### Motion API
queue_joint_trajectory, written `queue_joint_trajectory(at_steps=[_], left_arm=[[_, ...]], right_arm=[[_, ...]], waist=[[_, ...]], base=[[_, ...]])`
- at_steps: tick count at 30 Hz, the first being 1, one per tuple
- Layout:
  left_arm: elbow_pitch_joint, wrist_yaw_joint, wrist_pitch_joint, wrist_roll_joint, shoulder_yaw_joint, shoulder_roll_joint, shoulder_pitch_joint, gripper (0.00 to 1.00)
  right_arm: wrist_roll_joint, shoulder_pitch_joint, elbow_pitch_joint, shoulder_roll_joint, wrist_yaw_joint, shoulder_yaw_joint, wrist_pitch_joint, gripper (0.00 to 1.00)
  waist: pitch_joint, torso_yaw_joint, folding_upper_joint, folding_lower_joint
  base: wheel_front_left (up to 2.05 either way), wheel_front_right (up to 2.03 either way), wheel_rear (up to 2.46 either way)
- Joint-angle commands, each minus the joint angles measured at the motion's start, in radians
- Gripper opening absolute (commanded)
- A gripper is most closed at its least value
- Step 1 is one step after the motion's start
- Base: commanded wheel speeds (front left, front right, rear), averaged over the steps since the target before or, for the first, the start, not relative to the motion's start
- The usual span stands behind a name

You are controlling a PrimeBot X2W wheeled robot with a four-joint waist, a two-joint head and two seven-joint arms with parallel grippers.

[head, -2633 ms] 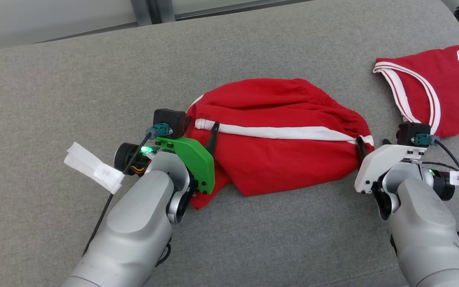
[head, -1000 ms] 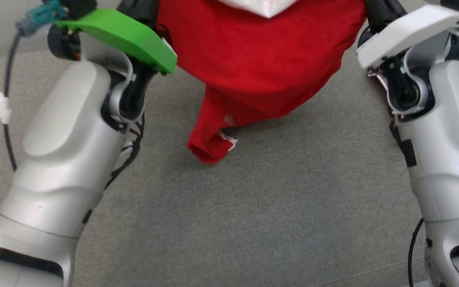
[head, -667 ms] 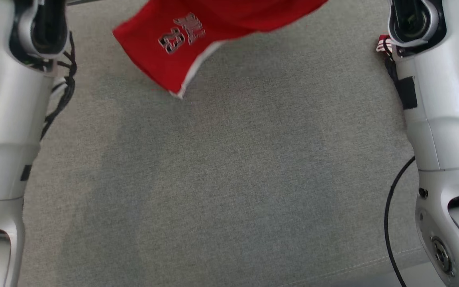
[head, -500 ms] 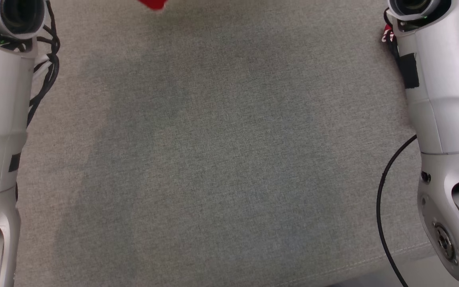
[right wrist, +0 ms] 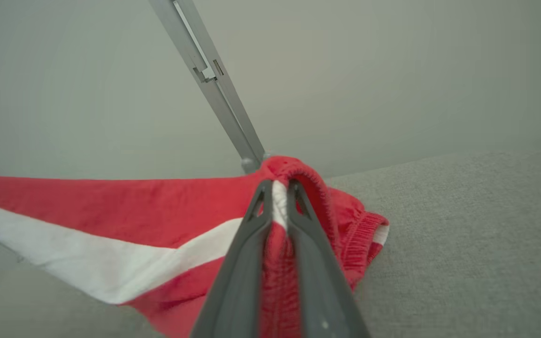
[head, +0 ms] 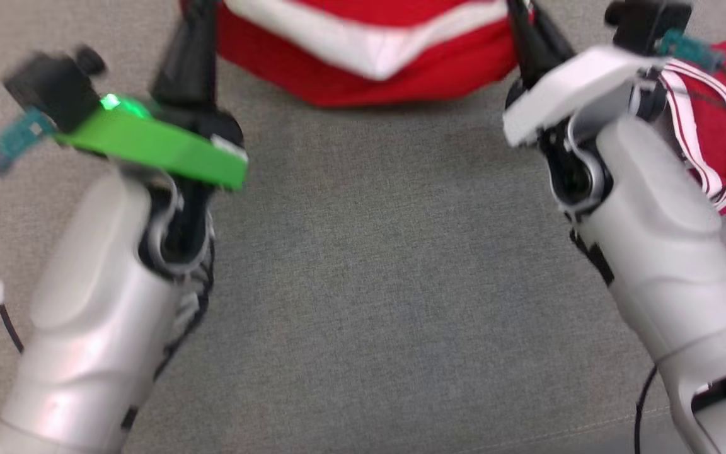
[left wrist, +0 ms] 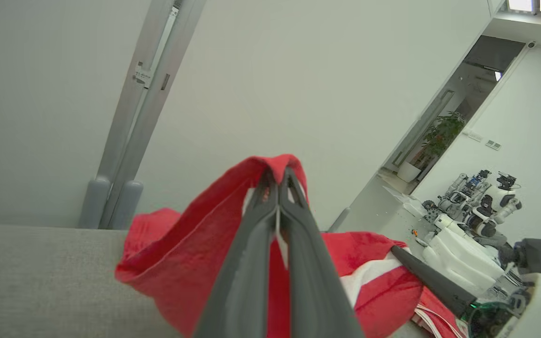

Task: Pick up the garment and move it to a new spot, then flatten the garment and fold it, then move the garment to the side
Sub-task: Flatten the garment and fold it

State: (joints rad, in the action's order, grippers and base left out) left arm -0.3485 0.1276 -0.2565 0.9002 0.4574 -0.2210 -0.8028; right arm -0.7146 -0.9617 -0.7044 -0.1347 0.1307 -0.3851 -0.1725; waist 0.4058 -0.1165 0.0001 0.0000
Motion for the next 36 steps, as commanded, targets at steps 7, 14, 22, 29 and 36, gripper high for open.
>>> queue_joint_trajectory(at_steps=[7, 14, 22, 29, 36], left_arm=[[0.116, 0.003, -0.001, 0.202, 0.125, -0.168, 0.292, 0.00], [0.234, 0.004, -0.006, 0.321, 0.172, -0.268, 0.519, 0.00], [0.307, 0.003, 0.047, 0.444, 0.235, -0.366, 0.707, 0.00], [0.382, -0.001, 0.177, 0.563, 0.296, -0.434, 0.825, 0.00], [0.489, -0.009, 0.195, 0.596, 0.289, -0.467, 0.854, 0.00]], right_arm=[[-0.138, 0.239, 0.079, -0.079, 0.000, -0.093, 0.102, 0.00], [-0.146, 0.409, 0.111, -0.129, 0.000, -0.089, 0.152, 0.00], [-0.052, 0.563, 0.098, -0.170, -0.001, -0.013, 0.248, 0.00], [0.016, 0.731, 0.174, -0.169, -0.002, 0.104, 0.402, 0.00], [0.053, 0.926, 0.414, -0.132, -0.002, 0.237, 0.596, 0.00]], waist=[[-0.132, 0.004, -0.0001, 0.0000], [-0.202, 0.005, -0.0001, 0.0000], [-0.255, 0.031, -0.0001, 0.0000], [-0.266, 0.064, -0.0001, 0.0000], [-0.276, 0.076, -0.0001, 0.0000]], base=[[0.00, 0.00, 0.00], [0.00, 0.00, 0.00], [0.00, 0.00, 0.00], [0.00, 0.00, 0.00], [0.00, 0.00, 0.00]])
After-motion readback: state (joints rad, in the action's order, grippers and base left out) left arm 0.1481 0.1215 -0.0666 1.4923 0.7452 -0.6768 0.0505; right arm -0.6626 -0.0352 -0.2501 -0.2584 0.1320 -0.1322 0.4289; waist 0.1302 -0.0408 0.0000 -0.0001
